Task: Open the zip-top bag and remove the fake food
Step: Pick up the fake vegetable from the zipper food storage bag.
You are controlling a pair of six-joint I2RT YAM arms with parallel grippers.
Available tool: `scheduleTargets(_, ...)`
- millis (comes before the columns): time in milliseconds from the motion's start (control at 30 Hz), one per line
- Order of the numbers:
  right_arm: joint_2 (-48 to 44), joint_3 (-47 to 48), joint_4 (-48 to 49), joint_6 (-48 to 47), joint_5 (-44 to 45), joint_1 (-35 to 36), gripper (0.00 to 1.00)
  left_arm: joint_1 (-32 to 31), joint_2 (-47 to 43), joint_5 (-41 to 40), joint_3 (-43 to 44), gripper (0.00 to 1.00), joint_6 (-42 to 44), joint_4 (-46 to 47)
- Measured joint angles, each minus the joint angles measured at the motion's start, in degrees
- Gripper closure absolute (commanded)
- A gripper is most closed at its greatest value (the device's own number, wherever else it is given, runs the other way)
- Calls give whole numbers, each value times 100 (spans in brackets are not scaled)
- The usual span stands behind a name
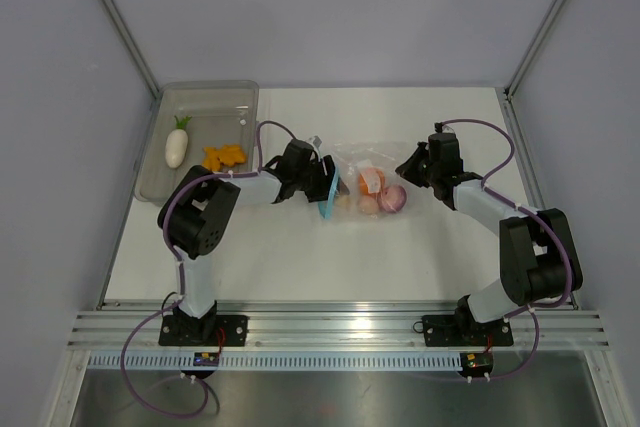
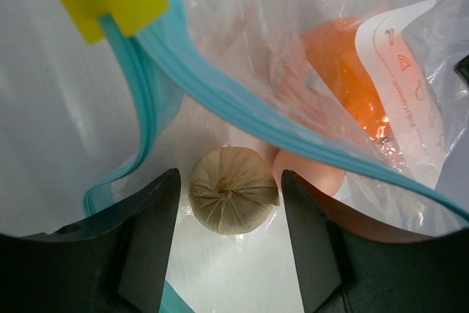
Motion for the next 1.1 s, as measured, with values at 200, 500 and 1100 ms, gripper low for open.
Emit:
scheduleTargets(200, 0, 0, 0, 0, -4, 0, 100, -17, 15, -114, 72, 53, 131, -205)
scheduleTargets(500, -2, 0, -2, 2, 2, 0, 100, -48, -2, -197, 142, 55, 236, -343)
scheduleTargets(1100, -354, -216, -2, 181, 323, -140, 100, 627, -1154, -264, -483, 56, 564, -951)
